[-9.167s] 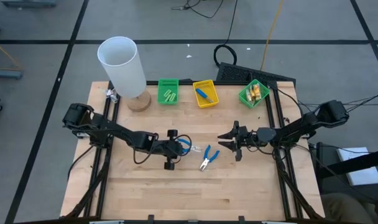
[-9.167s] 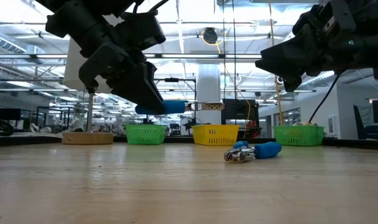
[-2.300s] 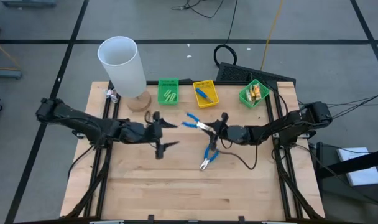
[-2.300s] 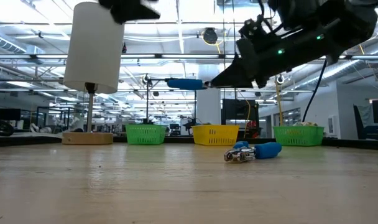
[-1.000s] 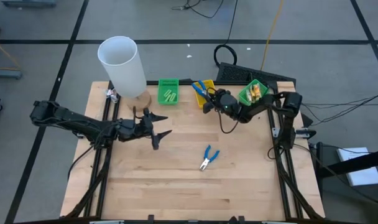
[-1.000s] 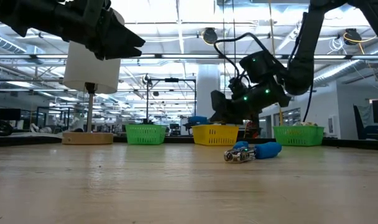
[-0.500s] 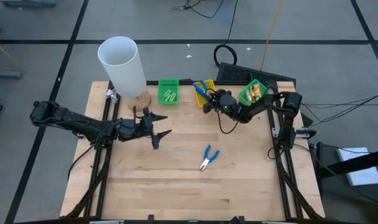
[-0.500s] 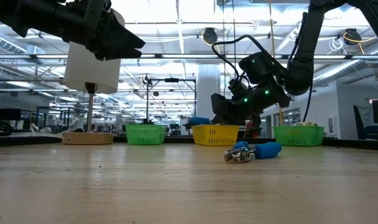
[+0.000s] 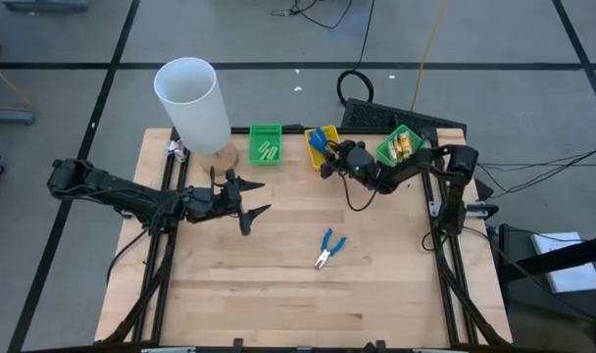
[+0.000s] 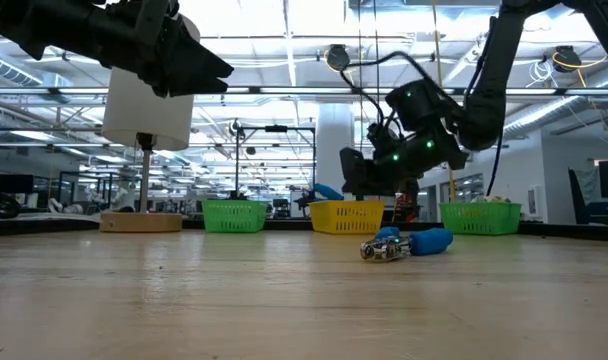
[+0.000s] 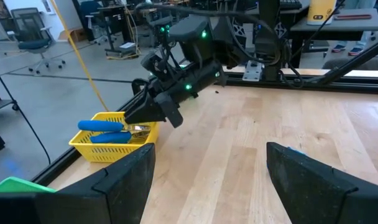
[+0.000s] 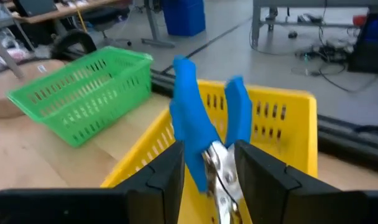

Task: Pick & Place School Supplies
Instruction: Put the blue puncher into the yellow bin

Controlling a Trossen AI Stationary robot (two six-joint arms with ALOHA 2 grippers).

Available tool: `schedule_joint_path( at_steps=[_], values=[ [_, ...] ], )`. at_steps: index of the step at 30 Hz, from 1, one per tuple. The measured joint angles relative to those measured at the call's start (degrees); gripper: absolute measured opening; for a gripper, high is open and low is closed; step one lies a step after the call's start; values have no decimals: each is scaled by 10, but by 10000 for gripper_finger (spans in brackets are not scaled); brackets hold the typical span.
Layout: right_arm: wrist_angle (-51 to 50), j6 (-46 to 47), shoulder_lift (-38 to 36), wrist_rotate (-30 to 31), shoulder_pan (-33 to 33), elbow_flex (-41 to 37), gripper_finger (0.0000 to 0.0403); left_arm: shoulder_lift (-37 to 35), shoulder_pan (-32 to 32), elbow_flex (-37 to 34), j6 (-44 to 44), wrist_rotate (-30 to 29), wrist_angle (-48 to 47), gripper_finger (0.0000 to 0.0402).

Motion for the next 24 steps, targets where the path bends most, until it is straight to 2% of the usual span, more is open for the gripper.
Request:
schedule_joint_path(
  at_steps=[9,15,19,24],
  values=[
    [-12,-83,-96,-17,53,0,128,0,0,0,0,0,0,310],
    [-55,-146,-184,-76,139,0,125,0,0,0,-1,0,4,310],
    [-81,-167,-222,-76,204,0,122,0,0,0,-1,0,4,310],
    [-88,-156,-230,-76,280,0,121,0,0,0,-2,0,4,310]
  ],
)
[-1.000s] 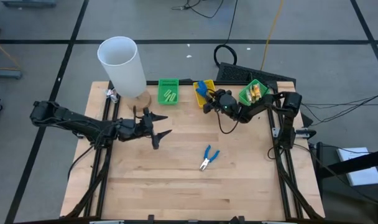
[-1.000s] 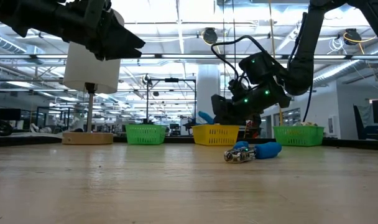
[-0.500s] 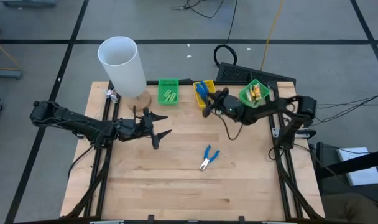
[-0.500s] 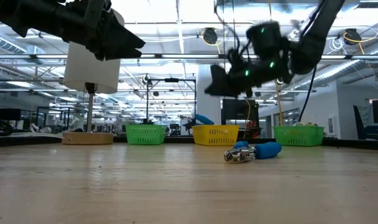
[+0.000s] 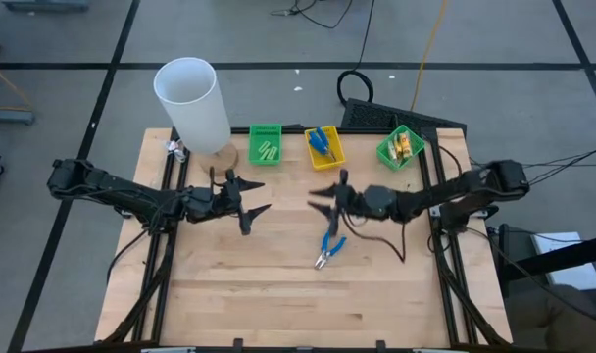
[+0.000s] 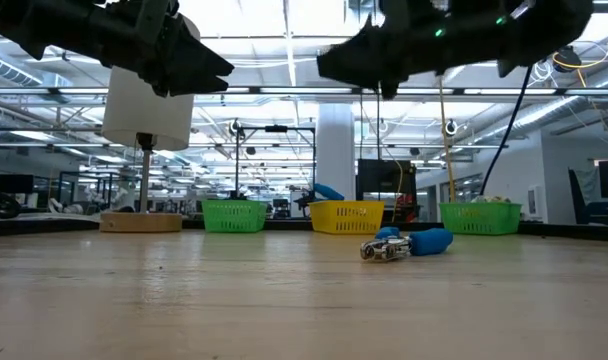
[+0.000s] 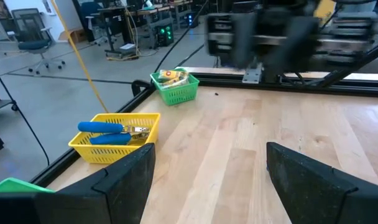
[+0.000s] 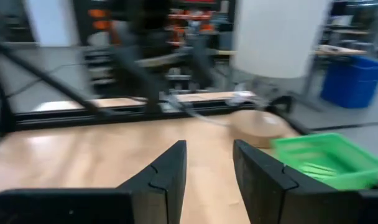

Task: Pick & Place School Supplies
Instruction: Put the blue puncher into the yellow bin

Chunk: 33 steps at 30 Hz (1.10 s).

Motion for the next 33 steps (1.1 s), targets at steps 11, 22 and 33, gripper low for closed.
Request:
schedule_joint_path(
  at_steps=[11,22,33],
  values=[
    [-5,5,0,0,148,0,114,0,0,0,-1,0,0,310],
    [0,11,0,1,208,0,114,0,0,0,0,0,0,310],
    [4,11,0,2,210,0,114,0,0,0,0,0,0,310]
  ],
)
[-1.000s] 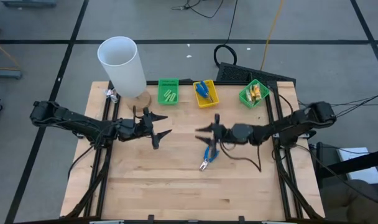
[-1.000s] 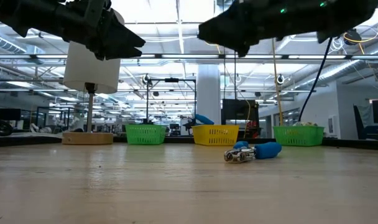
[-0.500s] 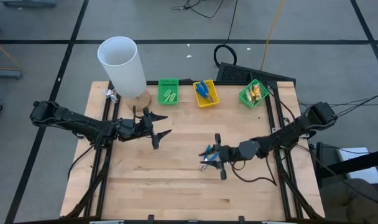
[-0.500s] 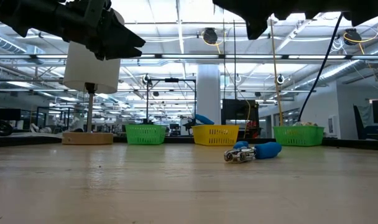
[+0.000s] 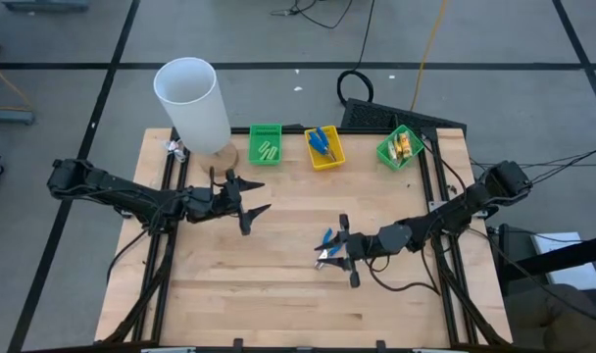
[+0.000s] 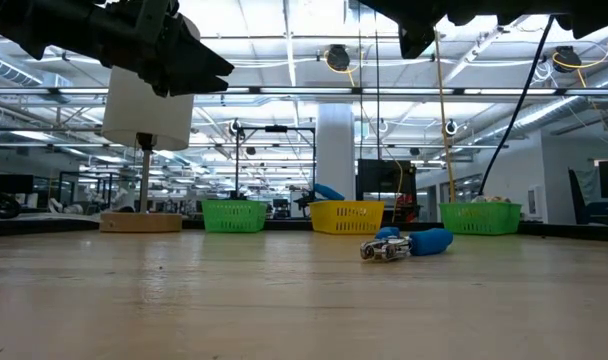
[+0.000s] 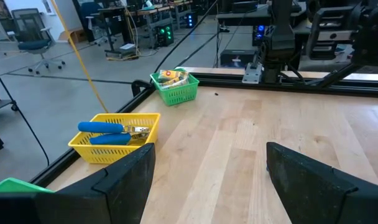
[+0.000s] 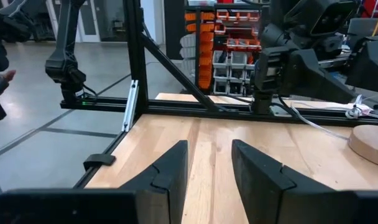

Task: Pick & Place School Supplies
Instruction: Put the blue puncher into the yellow bin

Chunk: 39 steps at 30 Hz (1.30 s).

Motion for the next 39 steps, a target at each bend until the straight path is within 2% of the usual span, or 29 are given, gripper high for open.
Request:
schedule_joint_path(
  at_steps=[19,26,35,39],
  values=[
    [0,-2,0,0,0,0,114,0,0,0,0,0,0,310],
    [-5,-39,-16,0,0,-8,114,0,0,0,0,0,0,310],
    [13,-1,-136,33,0,-132,114,0,0,0,0,0,1,310],
    [108,-7,-182,24,0,-215,114,0,0,0,0,0,2,310]
  ],
)
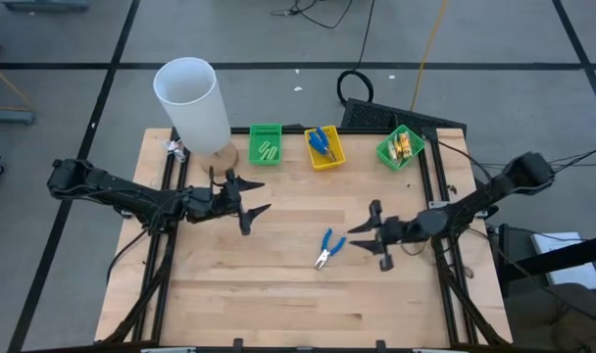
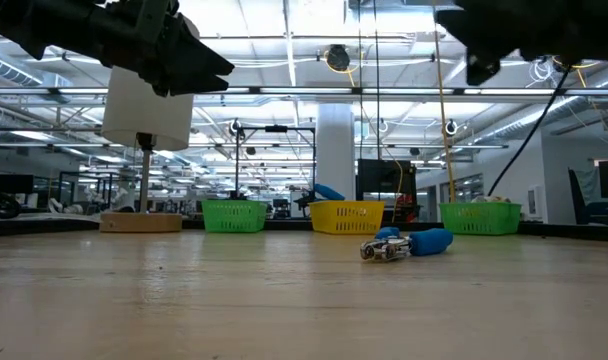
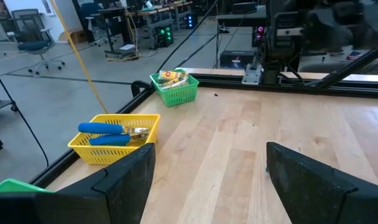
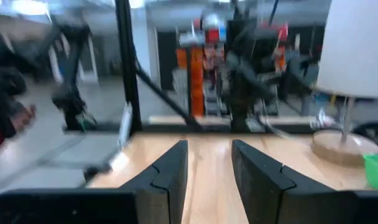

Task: Pick & Place School Supplies
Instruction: Put the blue puncher into the yellow bin

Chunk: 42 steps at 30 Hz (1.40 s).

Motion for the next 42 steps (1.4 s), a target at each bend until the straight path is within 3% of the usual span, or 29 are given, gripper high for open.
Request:
schedule_joint_path(
  at_steps=[3,7,18,25,35,39,42],
  values=[
    [90,3,-22,-7,0,-66,114,0,0,0,0,0,0,310],
    [137,22,-25,-5,-1,-115,114,0,0,0,-3,0,1,310],
    [126,-38,-27,29,-9,-120,114,0,0,0,-9,0,5,310],
    [110,15,-32,5,-56,-120,114,0,0,0,-84,0,36,310],
    [85,22,-32,6,-74,-120,114,0,14,0,-134,-11,40,310],
    [82,22,-32,5,-77,-120,114,0,17,0,-186,19,39,310],
    [78,22,-32,5,-77,-120,114,0,13,0,-198,107,39,310]
  ],
)
